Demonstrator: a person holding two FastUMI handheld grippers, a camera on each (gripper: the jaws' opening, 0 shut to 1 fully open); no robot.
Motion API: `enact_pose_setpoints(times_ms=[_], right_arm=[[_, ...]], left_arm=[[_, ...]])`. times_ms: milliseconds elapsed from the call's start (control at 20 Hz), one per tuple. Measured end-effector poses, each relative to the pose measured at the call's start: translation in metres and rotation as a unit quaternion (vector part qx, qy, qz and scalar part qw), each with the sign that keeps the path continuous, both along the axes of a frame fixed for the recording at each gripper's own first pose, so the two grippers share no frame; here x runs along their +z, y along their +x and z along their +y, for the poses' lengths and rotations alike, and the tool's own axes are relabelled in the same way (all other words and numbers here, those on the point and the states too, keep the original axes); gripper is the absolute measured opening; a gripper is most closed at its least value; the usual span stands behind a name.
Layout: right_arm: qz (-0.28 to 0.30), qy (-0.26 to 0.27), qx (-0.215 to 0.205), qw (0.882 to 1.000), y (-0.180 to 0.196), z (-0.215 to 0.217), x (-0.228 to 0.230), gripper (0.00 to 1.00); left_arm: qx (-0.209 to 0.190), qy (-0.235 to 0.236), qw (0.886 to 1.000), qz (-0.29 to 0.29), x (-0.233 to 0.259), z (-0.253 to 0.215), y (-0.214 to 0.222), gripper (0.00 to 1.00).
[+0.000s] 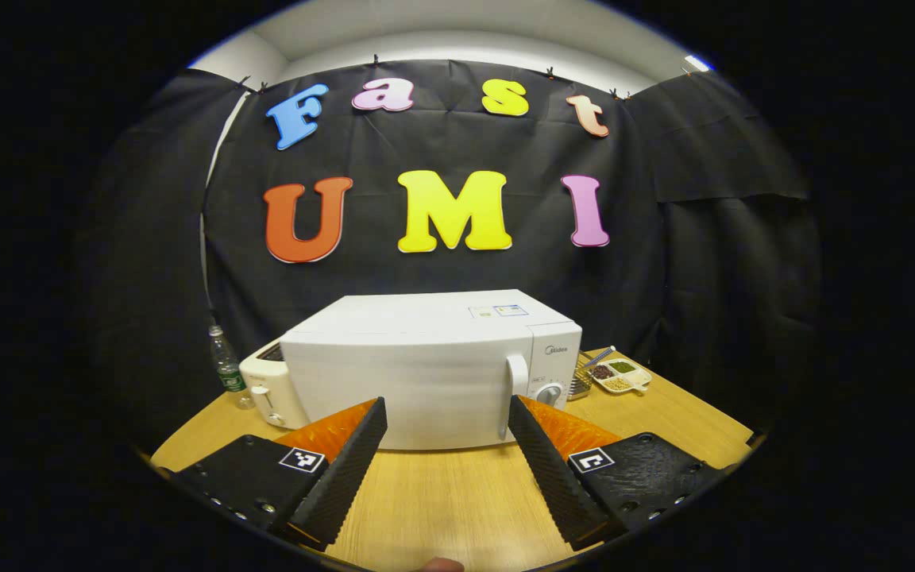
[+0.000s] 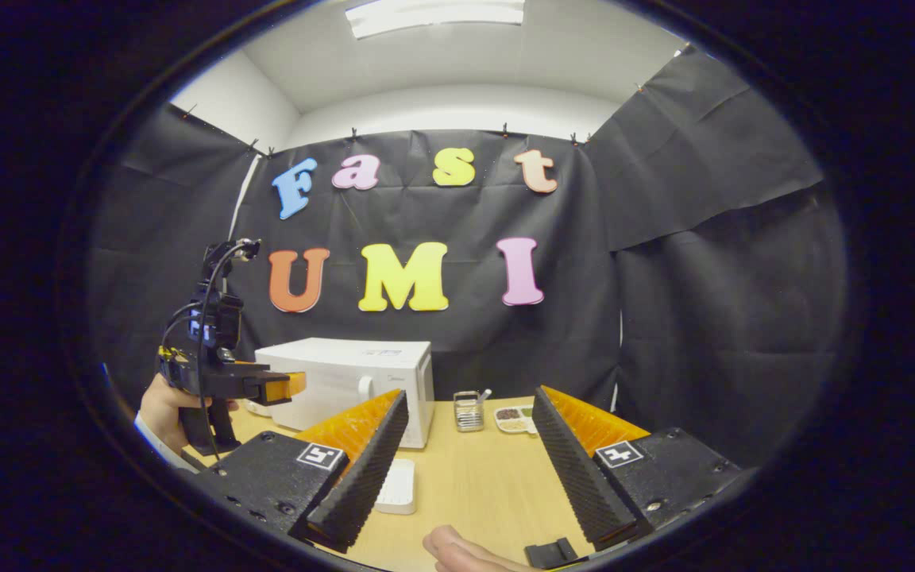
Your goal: Open the microwave oven with the left hand, put the food in, and close the microwave oven.
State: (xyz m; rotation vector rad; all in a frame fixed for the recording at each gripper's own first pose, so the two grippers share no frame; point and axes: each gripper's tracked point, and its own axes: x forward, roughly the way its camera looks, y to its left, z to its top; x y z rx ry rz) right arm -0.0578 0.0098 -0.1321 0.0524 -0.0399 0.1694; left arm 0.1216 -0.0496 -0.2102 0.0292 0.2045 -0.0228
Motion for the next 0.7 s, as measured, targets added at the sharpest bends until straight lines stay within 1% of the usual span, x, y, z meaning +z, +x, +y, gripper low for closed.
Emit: enact_pose_setpoints(times_ms=[100, 200, 300, 500, 550, 600, 700], right_arm=[[-0.001, -0.007, -0.007, 1.000, 0.000, 0.001, 0.007, 1.00], [-0.003, -0.012, -0.018, 1.000, -0.001, 0.000, 0.015, 1.00], [-0.008, -0.007, -0.031, 0.999, -0.003, -0.003, 0.028, 1.00], [-0.016, -0.002, -0.044, 0.999, -0.009, -0.002, 0.049, 1.00], [-0.019, -0.003, -0.046, 0.999, -0.011, -0.002, 0.053, 1.00], [-0.024, -0.004, -0.046, 0.999, -0.014, -0.002, 0.058, 1.00], [-0.030, -0.007, -0.046, 0.998, -0.019, 0.002, 0.063, 1.00]], left_arm=[[0.016, -0.006, 1.000, -0.015, 0.016, 0.011, -0.020, 0.95], [0.035, -0.003, 0.999, -0.034, 0.036, 0.030, -0.043, 0.95], [0.055, -0.003, 0.997, -0.054, 0.058, 0.046, -0.066, 0.96], [0.076, -0.010, 0.993, -0.092, 0.095, 0.063, -0.120, 0.95], [0.082, -0.013, 0.992, -0.094, 0.097, 0.068, -0.136, 0.85], [0.083, -0.018, 0.992, -0.098, 0.100, 0.070, -0.151, 0.95], [0.079, -0.024, 0.991, -0.107, 0.103, 0.071, -0.174, 0.93]])
